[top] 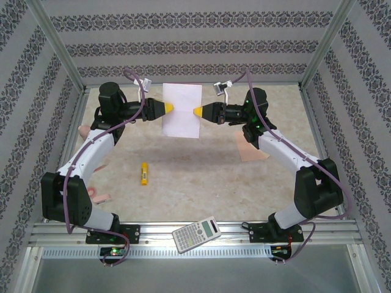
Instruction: Place the letter into the envelope and seal it
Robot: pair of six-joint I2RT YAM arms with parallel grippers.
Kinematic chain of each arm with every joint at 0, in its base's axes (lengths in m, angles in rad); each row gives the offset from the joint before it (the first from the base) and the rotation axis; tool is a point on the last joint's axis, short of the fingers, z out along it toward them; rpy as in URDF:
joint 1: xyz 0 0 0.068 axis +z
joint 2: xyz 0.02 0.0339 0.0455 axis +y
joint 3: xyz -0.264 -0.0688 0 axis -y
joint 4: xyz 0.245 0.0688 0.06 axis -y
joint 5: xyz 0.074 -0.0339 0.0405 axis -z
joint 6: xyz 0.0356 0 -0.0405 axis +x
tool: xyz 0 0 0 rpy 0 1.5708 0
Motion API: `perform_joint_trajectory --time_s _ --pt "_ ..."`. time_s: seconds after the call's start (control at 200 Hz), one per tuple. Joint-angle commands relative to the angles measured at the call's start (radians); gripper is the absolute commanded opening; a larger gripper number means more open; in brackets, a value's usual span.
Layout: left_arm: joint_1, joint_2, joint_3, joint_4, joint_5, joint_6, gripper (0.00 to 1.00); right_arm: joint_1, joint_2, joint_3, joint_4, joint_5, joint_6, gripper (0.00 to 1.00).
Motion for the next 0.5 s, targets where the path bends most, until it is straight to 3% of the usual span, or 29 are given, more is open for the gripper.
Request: perform_joint_trajectory --time_s 0.0,0.305,0.495 --pt "0.009 -0.017 0.030 0.007 0.047 0.008 0.45 -0.009 0.001 0.032 0.008 -0.067 -0.003 0.00" --pt "0.066 -0.021 0.069 0.003 0.086 0.003 0.47 -0.002 -0.010 0.034 -0.045 -0.123 -0.021 0.00" --pt "0.077 -0.018 0.080 0.014 0.105 -0.013 0.42 0.006 -0.011 0.032 -0.055 -0.130 -0.029 0.00"
